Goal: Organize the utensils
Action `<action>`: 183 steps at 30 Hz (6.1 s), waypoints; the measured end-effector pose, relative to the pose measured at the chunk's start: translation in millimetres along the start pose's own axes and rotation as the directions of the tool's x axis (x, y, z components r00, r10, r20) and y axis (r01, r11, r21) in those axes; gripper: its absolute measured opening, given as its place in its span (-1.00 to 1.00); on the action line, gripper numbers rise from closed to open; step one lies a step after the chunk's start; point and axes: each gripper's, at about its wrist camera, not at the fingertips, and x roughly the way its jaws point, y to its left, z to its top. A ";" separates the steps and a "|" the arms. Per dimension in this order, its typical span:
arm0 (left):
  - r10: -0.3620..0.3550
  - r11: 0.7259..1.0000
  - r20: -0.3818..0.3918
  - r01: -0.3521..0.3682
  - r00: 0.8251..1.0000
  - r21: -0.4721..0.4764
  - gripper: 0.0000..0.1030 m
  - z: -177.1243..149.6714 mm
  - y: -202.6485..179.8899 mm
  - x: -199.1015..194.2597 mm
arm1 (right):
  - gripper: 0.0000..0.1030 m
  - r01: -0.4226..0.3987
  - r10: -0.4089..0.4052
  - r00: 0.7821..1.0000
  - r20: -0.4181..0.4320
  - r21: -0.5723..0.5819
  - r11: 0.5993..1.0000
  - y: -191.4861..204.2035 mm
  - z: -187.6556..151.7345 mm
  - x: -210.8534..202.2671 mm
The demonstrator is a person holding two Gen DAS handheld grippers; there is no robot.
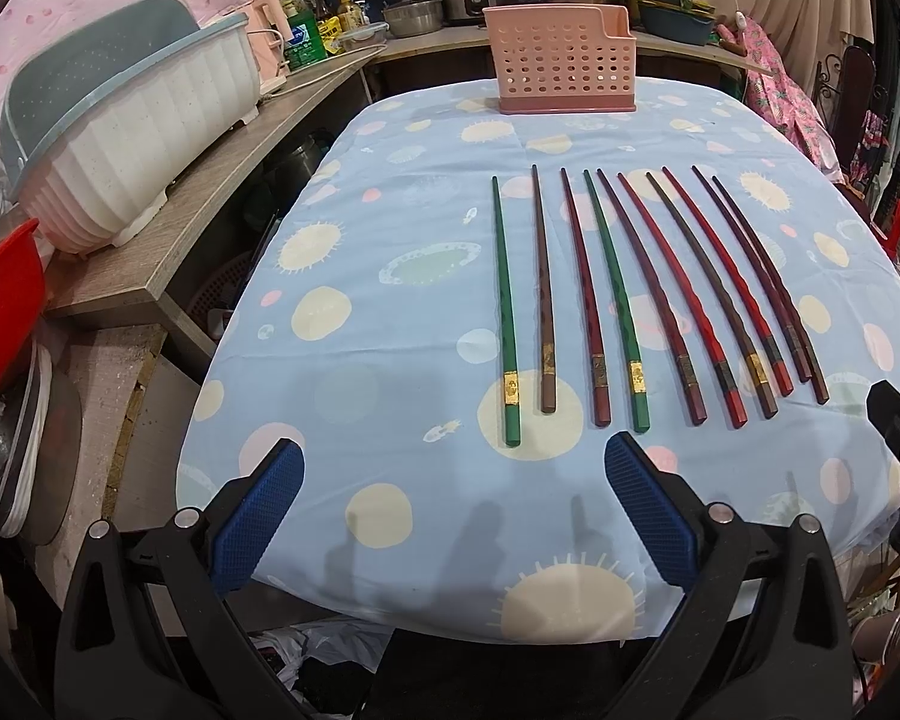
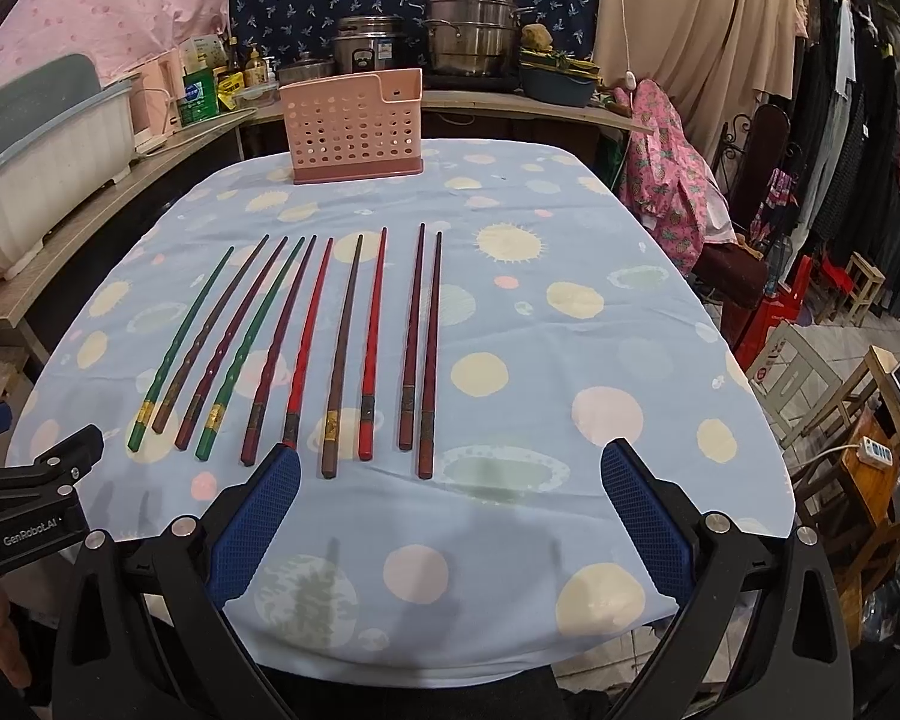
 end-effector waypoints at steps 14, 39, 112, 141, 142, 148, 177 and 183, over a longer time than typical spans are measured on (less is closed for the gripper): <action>-0.001 1.000 -0.005 0.001 1.000 -0.004 0.86 -1.0 1.6 0.1 | 0.87 0.000 0.000 1.000 0.000 0.000 1.000 -1.2 -0.5 0.5; -0.025 0.998 -0.041 0.022 0.999 -0.062 0.86 4.1 15.2 16.2 | 0.87 0.012 -0.012 1.000 -0.011 0.037 0.999 -10.5 1.9 7.6; -0.136 0.986 -0.113 0.123 0.984 -0.112 0.24 11.3 17.7 76.1 | -0.49 -0.096 0.100 0.986 -0.131 0.036 0.995 -8.8 10.0 80.8; -0.257 0.936 0.174 0.289 0.951 -0.201 -0.87 128.5 72.0 -10.1 | -0.87 -0.165 0.148 0.974 0.171 0.088 0.982 -52.3 143.3 5.4; -0.253 0.936 0.189 0.289 0.949 -0.203 -0.87 138.4 74.4 -11.4 | -0.87 -0.170 0.151 0.971 0.185 0.094 0.981 -54.7 153.0 5.6; -0.222 0.942 0.267 0.277 0.938 -0.188 -0.87 204.8 79.7 -10.6 | -0.87 -0.212 0.179 0.956 0.232 0.125 0.969 -61.5 207.3 20.5; -0.199 0.931 0.550 0.331 0.811 -0.152 -0.87 446.7 46.3 -2.9 | -0.87 -0.402 0.306 0.823 0.478 0.110 0.909 12.3 454.6 97.5; -0.205 0.935 0.485 0.316 0.850 -0.160 -0.87 441.2 40.9 40.6 | -0.87 -0.371 0.293 0.867 0.403 0.130 0.919 18.9 440.0 144.8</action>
